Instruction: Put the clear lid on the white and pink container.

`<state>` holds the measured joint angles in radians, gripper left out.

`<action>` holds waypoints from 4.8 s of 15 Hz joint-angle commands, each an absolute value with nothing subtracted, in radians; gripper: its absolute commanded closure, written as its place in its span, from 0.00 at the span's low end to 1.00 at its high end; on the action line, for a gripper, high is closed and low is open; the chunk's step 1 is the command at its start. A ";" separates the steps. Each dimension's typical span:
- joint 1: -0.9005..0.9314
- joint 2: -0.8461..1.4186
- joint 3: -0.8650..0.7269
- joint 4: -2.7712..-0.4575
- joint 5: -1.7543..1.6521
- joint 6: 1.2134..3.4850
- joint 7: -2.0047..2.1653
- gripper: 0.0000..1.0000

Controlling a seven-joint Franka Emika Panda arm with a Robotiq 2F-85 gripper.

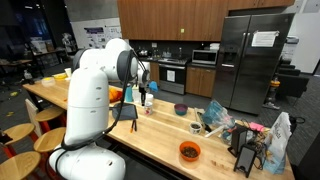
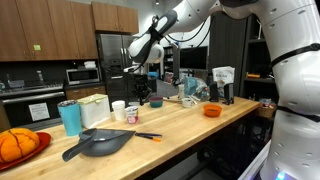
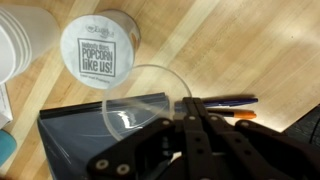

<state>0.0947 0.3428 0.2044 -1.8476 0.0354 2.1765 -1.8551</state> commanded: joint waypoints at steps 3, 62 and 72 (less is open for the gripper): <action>0.102 0.266 0.211 -1.914 0.020 2.205 -1.846 1.00; 0.123 0.525 0.172 -1.604 -0.118 2.073 -1.821 1.00; 0.131 0.571 0.173 -1.545 -0.121 2.030 -1.823 1.00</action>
<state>0.1216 0.5512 0.1753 -1.5848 -0.0949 2.0580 -1.8392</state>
